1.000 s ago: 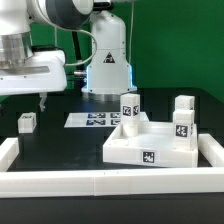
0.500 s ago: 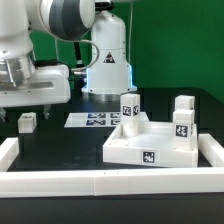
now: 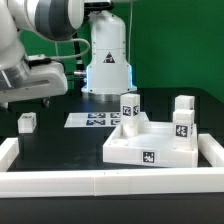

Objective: Assemble square table

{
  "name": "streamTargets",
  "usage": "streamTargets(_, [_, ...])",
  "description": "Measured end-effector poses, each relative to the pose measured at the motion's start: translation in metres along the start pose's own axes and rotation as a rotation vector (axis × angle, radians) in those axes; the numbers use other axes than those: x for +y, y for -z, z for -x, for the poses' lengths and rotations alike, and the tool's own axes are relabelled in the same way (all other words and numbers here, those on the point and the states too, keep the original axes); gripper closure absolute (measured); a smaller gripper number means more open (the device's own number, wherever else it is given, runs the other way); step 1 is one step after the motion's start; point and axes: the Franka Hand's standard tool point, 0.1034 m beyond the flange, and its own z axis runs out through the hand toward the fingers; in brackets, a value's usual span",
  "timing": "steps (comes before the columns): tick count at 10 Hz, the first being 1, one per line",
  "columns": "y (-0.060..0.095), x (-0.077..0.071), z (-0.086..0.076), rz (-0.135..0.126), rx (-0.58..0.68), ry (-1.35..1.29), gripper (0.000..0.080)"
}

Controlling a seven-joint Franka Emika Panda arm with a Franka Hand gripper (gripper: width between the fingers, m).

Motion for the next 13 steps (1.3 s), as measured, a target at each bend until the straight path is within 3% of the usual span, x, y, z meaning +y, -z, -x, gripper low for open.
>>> streamTargets(3, [-0.001, -0.001, -0.003, 0.003, 0.001, -0.001, 0.0151])
streamTargets(6, [-0.012, 0.002, -0.003, 0.097, -0.028, -0.064, 0.0151])
streamTargets(7, [-0.016, 0.005, -0.004, 0.11, -0.023, -0.061, 0.0151])
streamTargets(9, [-0.02, 0.014, 0.001, 0.103, -0.023, -0.022, 0.0151])
streamTargets(13, [-0.024, 0.016, 0.0, 0.091, -0.103, -0.026, 0.0151])
